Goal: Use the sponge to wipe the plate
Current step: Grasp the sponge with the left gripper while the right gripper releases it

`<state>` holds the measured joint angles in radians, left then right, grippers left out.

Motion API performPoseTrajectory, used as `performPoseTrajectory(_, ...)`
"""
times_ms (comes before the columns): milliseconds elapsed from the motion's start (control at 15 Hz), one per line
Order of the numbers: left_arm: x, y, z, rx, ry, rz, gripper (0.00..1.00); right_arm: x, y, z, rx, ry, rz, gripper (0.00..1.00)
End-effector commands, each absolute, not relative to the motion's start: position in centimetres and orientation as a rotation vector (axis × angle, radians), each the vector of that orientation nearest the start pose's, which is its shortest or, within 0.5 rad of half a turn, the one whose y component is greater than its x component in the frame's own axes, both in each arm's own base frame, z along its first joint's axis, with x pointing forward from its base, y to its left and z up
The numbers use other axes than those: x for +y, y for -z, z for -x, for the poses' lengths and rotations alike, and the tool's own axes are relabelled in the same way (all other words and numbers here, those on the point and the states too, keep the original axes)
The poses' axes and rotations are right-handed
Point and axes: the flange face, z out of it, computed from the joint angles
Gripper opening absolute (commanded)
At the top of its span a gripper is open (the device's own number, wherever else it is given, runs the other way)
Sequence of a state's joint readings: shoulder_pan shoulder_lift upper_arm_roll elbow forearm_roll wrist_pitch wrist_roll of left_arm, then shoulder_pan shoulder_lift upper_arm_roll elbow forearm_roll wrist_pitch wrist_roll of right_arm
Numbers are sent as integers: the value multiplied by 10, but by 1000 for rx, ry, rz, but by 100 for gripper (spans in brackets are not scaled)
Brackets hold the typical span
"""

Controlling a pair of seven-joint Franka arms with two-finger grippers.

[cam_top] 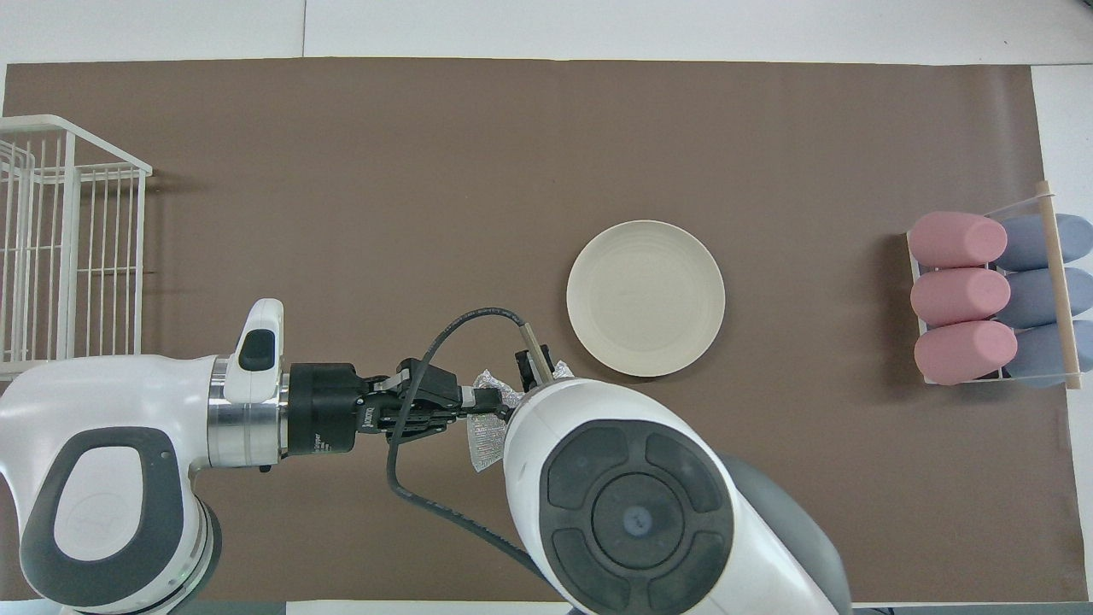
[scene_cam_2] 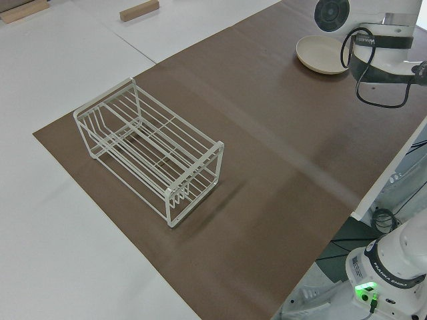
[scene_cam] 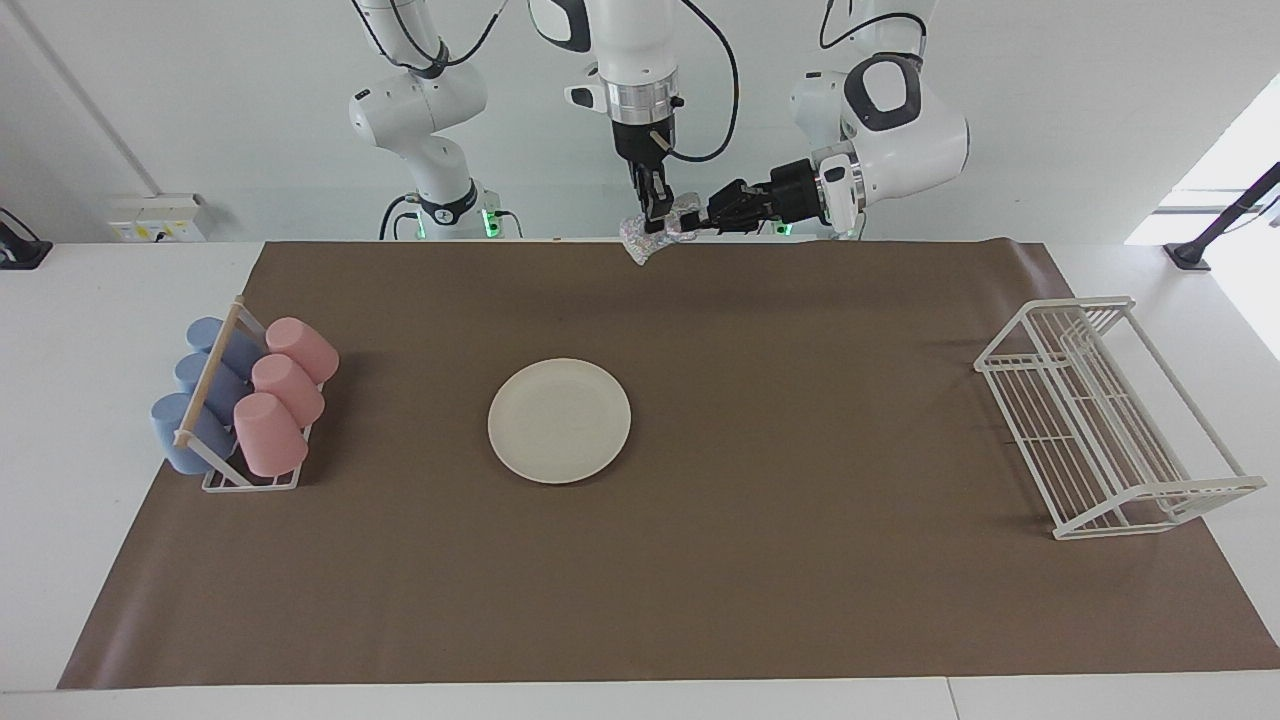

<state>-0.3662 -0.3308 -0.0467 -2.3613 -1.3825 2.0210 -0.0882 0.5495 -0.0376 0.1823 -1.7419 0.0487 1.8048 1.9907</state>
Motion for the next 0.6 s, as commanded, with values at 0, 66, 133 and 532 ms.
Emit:
performPoseTrajectory(0,-230,-498,-397,380,351,-1892,0,351,-595,-423,1701,24,2520,100)
performPoseTrajectory(66,-230,-498,-396,380,355,-1892,0,345,-596,-425,1651,25,2562,100)
performPoseTrajectory(133,-229,-498,-396,384,359,-1894,0,331,-598,-431,1588,27,2618,100)
performPoseTrajectory(532,-190,-482,-413,517,362,-2101,0,218,-601,-471,1055,-90,2979,100)
